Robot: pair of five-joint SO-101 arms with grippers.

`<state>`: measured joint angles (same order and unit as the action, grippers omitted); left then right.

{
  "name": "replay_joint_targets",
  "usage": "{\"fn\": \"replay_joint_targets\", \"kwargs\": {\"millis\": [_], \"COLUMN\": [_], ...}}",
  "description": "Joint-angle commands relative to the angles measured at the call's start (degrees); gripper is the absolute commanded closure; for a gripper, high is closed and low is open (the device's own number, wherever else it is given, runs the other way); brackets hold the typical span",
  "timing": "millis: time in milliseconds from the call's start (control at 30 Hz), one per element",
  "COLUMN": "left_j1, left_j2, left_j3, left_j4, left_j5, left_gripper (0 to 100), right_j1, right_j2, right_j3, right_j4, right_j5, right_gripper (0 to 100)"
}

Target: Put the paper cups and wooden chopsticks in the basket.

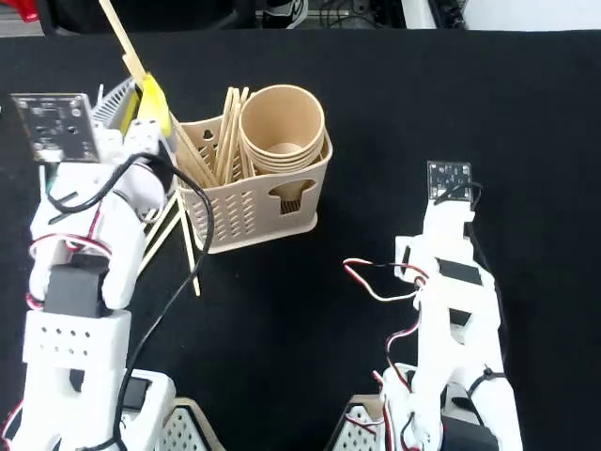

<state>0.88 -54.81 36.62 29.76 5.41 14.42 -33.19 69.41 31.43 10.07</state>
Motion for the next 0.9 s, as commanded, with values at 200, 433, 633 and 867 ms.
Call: {"fn": "replay_joint_targets", "kwargs": {"millis": [200,433,633,867], "left_j1": [6.81,6.73,-2.95,-24.22], "left_j2": [-0.09,-2.20,-11.87,-14.86], "left_j3": [4.79,4.79,2.59,4.18], "left_j4": [0.26,0.62,8.53,16.88], "left_j5": [-0.18,-0.53,-1.85,-15.56], "left_gripper": [87,87,87,87], "right_j1": [-0.09,-0.09,-0.09,-0.09], "right_j2": [-0.13,-0.13,-0.13,-0.13], "right_j3": [-0.22,-0.22,-0.22,-0.31], "right_j4": [-0.97,-0.97,-0.97,-0.97], "right_j5": [0.70,0.70,0.70,0.70], "right_gripper": [97.7,97.7,97.7,97.7]}}
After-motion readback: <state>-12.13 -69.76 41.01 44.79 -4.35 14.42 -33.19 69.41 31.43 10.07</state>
